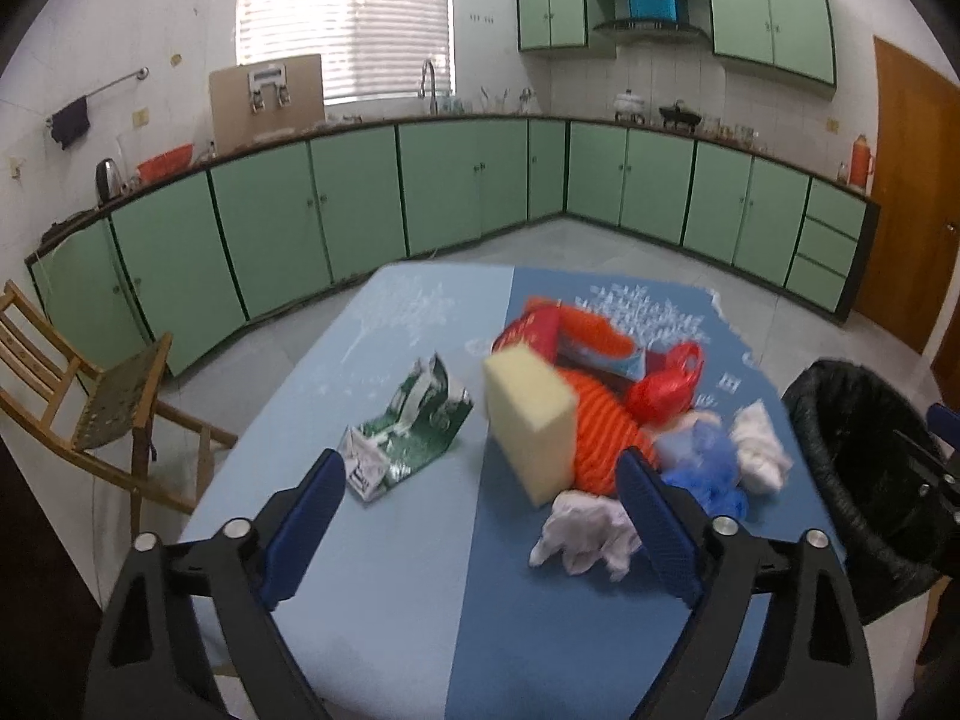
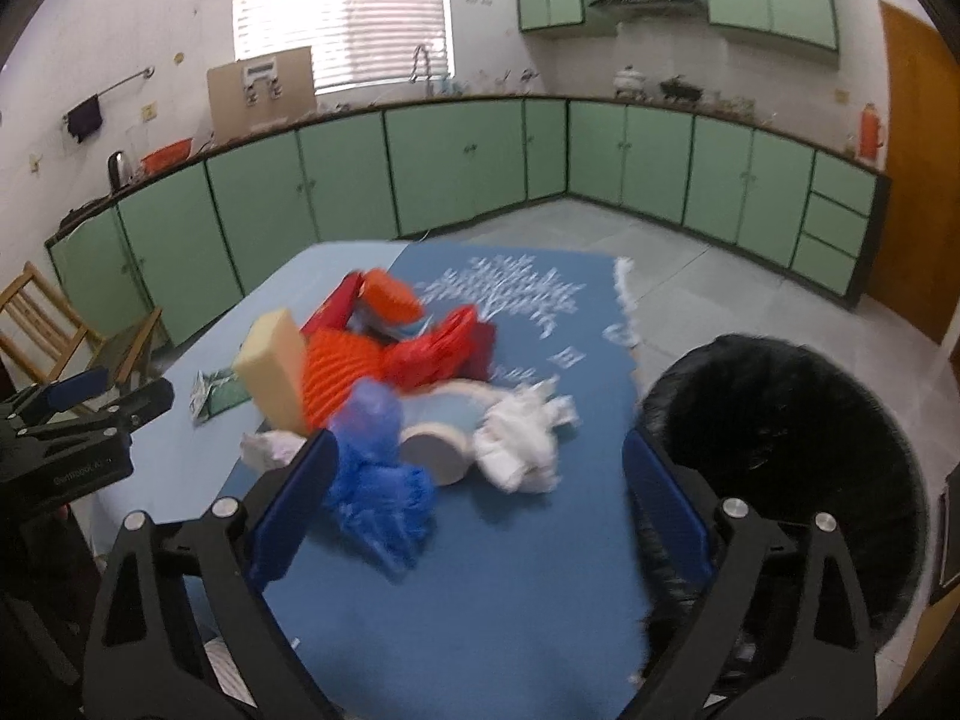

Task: Collect trash
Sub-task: 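Reach the right tool to the blue plastic bag while the left tool reaches the white tissue, then close the right tool on the blue bag while the left tool grasps the white tissue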

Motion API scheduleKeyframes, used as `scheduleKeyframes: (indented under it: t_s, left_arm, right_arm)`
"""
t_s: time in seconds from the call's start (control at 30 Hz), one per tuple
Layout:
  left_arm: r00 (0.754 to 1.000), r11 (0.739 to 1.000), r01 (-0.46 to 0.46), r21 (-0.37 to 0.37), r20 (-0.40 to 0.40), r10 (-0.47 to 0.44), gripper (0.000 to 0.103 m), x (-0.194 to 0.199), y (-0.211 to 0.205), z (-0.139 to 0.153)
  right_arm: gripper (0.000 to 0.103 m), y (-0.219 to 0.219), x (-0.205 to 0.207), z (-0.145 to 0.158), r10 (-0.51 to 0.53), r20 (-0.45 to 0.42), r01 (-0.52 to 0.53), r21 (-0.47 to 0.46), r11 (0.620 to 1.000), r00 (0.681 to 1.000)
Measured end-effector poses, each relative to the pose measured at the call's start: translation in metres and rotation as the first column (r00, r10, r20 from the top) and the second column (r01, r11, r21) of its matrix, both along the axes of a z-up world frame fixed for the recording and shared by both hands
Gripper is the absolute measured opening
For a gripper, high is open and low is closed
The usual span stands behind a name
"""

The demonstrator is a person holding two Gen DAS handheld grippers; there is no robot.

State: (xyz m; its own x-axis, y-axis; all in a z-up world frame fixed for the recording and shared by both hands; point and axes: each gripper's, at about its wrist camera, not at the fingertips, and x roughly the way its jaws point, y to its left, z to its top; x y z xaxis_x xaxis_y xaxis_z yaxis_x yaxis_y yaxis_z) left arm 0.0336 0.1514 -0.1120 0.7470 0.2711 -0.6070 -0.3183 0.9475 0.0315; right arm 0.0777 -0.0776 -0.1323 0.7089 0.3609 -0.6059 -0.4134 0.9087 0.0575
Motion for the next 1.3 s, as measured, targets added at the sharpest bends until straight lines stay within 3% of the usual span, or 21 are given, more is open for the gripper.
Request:
scheduleKeyframes:
  t_s: [0.07,0.33,0.5,0.57,0.8,1.0,1.3]
  left_arm:
    - [1.000,1.000,0.001,-0.003,-0.017,-0.001,0.087,0.002,0.003,-0.010]
    - [0.998,1.000,-0.006,-0.028,-0.070,0.004,0.082,0.006,0.023,-0.036]
    - [0.995,0.999,0.004,-0.039,-0.098,-0.008,0.081,0.012,0.025,-0.045]
    - [0.994,0.999,0.008,-0.045,-0.105,-0.013,0.081,0.015,0.025,-0.048]
    - [0.992,0.998,0.023,-0.062,-0.119,-0.031,0.075,0.024,0.022,-0.055]
    - [0.991,0.997,0.038,-0.074,-0.125,-0.047,0.069,0.026,0.016,-0.058]
    - [0.991,0.993,0.088,-0.083,-0.097,-0.096,0.069,0.027,-0.006,-0.051]
  right_arm:
    - [0.083,0.013,0.004,-0.013,0.029,-0.032,-0.029,-0.006,1.000,0.999]
    - [0.079,0.053,0.014,-0.047,0.088,-0.105,-0.092,-0.034,0.995,0.991]
    - [0.068,0.060,0.025,-0.064,0.103,-0.148,-0.109,-0.033,0.993,0.984]
    - [0.052,0.060,0.028,-0.069,0.115,-0.171,-0.120,-0.018,0.993,0.979]
    - [0.024,0.060,0.023,-0.068,0.199,-0.172,-0.199,0.013,0.980,0.965]
    - [0.020,0.055,0.013,-0.054,0.214,-0.125,-0.214,0.006,0.977,0.969]
    - [0.020,0.020,0.005,-0.020,0.139,-0.044,-0.139,0.003,0.990,0.989]
